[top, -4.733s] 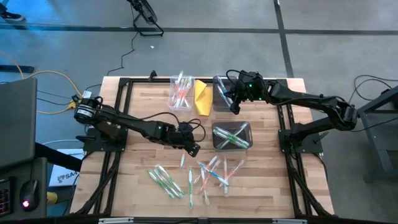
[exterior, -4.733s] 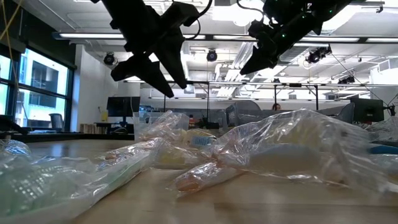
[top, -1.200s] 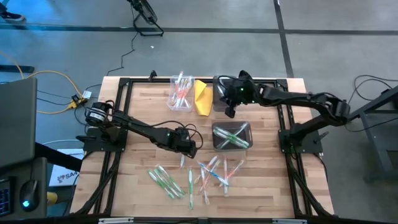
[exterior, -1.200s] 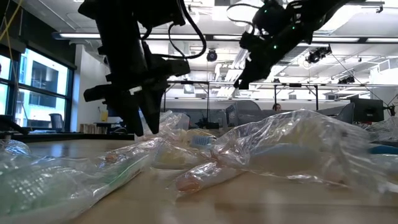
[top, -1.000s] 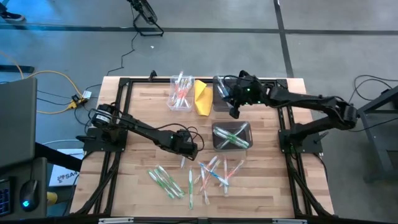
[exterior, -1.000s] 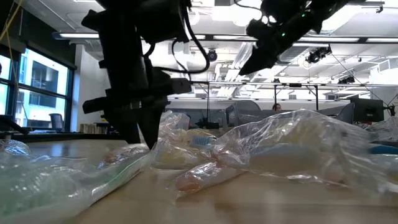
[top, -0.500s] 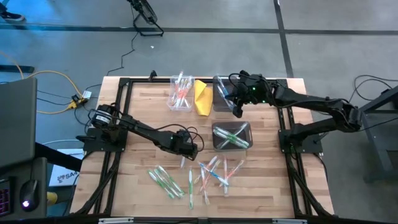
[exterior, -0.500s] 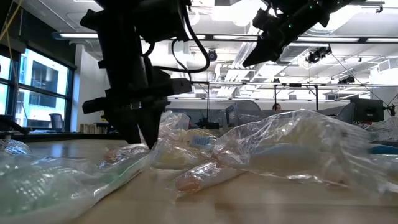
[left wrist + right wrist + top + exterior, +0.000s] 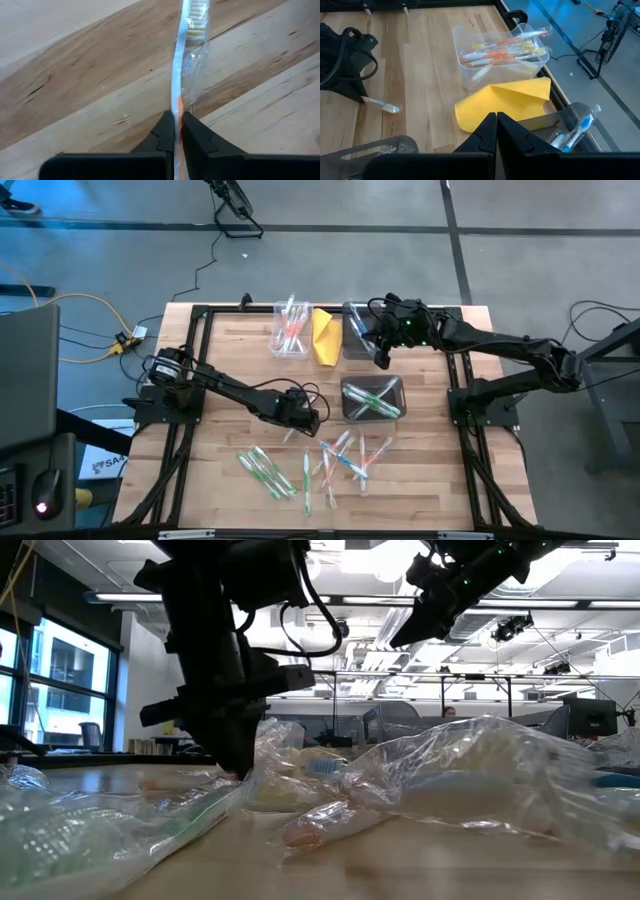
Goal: Pick & Place Toothbrushes
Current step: Put the orange toothbrush into the transparent bin
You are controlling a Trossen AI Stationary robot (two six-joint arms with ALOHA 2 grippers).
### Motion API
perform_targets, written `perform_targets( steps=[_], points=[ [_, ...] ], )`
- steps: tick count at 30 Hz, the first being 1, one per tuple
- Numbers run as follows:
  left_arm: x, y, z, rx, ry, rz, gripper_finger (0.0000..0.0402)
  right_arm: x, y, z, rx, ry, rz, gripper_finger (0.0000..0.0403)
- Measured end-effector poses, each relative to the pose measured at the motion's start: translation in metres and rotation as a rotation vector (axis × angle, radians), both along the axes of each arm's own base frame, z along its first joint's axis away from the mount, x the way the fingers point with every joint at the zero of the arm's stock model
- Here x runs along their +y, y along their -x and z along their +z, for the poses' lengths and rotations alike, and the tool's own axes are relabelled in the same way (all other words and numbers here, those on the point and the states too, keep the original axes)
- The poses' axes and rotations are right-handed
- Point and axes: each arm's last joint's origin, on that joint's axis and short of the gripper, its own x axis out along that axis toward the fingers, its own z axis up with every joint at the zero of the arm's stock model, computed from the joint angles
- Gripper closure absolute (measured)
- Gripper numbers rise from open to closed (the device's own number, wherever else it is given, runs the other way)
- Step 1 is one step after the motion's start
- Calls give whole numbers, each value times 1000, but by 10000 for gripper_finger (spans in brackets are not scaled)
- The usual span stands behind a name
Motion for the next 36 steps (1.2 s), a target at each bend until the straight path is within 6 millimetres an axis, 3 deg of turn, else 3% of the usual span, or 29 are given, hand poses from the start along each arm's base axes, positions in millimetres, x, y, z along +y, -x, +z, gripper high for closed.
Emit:
perform_targets(
  steps=[10, 18, 29, 36],
  points=[
    [1, 3, 12, -16, -15, -61, 388, 0, 0, 0, 2, -1, 0, 398],
    [8, 15, 54, -92, -121, -173, 393, 0, 0, 0, 3, 1, 1, 398],
    [50, 35, 117, -212, -368, -212, 392, 0, 0, -1, 11, 0, 4, 398],
    [88, 37, 136, -257, -488, -223, 391, 1, 1, -2, 29, -7, 3, 398]
  ],
)
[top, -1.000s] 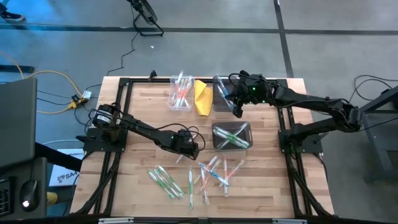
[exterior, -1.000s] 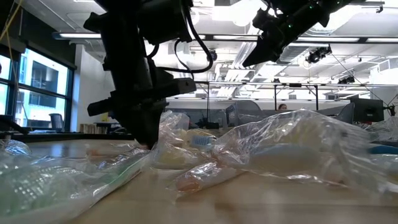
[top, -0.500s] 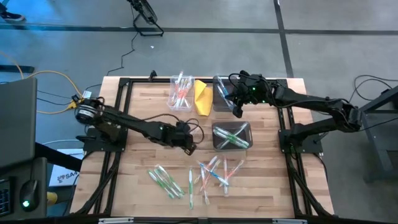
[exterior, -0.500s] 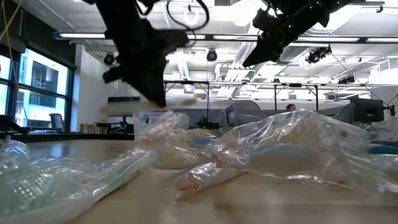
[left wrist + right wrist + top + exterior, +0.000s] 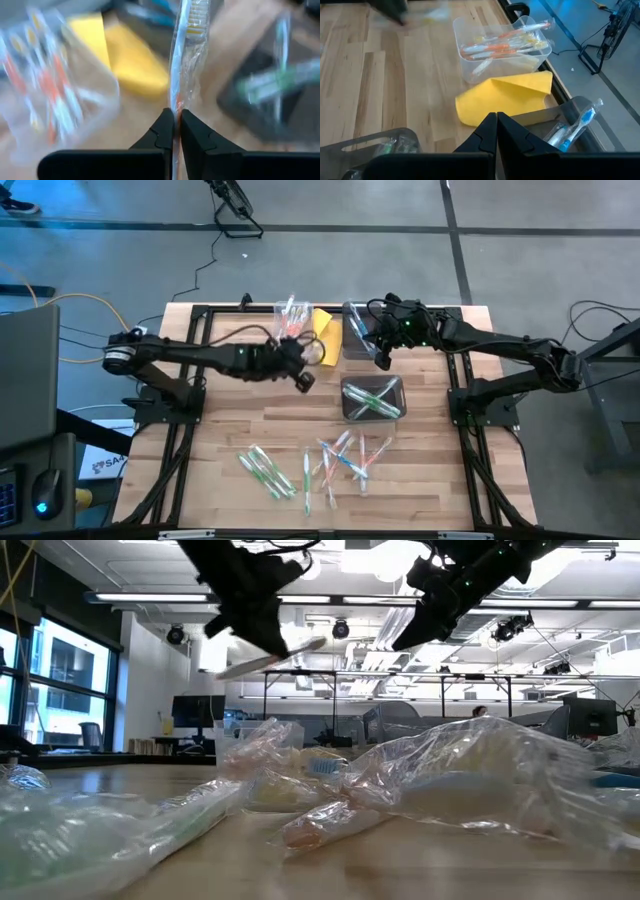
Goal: Pick & Place Toothbrushes
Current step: Put the orange toothbrush into the transparent bin
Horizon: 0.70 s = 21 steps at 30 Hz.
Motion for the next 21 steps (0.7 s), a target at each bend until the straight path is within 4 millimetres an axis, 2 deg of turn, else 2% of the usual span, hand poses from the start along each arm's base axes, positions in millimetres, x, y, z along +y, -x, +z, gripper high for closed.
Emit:
perform_targets(
  steps=[6, 13, 21],
  points=[
    [43, -5, 12, -86, -117, 38, 391, 0, 0, -1, 9, -4, 0, 398],
    [88, 3, 19, -146, -161, 159, 391, 0, 1, -1, 16, -7, 0, 398],
    [126, -3, 3, -174, -172, 266, 391, 0, 1, -1, 15, -6, 0, 398]
  ],
)
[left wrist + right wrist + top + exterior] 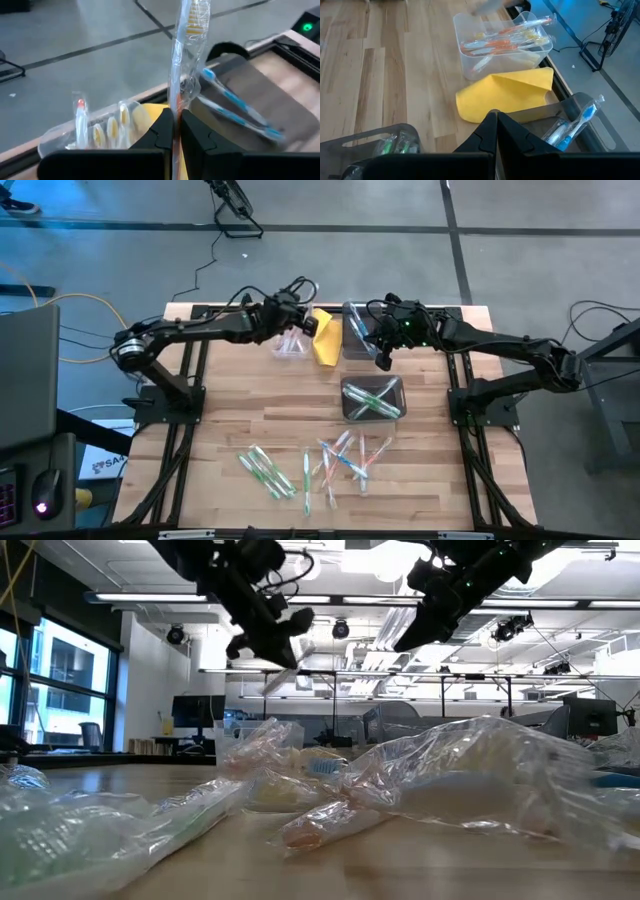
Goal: Pick & Place Toothbrushes
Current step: Put the orange toothbrush into the transparent bin
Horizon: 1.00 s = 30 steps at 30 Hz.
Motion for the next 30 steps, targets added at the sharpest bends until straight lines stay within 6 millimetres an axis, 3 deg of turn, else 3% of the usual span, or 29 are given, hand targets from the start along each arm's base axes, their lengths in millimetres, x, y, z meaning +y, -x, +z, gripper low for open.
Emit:
perform_targets(
  steps=[6, 17, 30],
  points=[
    [19, -11, -25, -1, 26, 55, 391, 0, 0, 0, 0, 1, 0, 398],
    [32, -25, -70, 25, 115, 122, 391, -1, 0, 0, 1, 3, -3, 398],
    [33, -27, -92, 78, 172, 162, 391, -1, 0, 0, 1, 3, -3, 398]
  ],
)
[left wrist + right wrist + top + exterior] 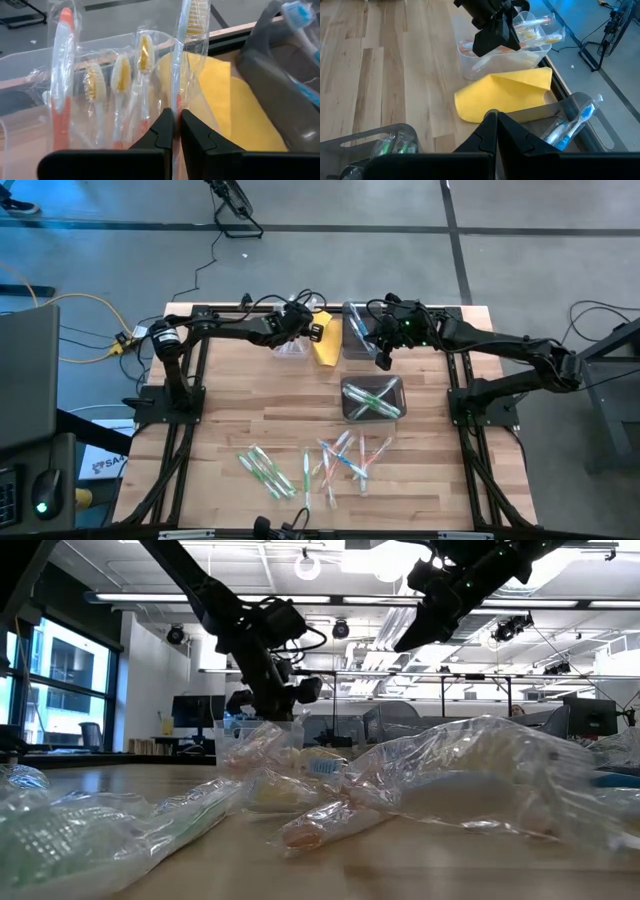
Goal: Pick & Place Toothbrushes
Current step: Put the orange toothbrush into the transparent bin
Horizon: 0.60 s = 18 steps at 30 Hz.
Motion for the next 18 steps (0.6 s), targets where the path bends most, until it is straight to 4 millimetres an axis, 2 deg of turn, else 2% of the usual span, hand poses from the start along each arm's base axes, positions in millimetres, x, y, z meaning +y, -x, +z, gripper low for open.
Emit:
perform_targets(
  steps=[4, 11, 18],
  points=[
    [0, 0, 0, 4, 9, -7, 386, 0, 0, 0, 0, 0, 0, 398],
    [-1, 0, -1, -2, 19, -22, 342, 0, 0, 0, 2, 6, 5, 398],
    [-1, 0, -1, -2, 21, -27, 316, 0, 0, 0, 4, 12, 9, 398]
  ],
)
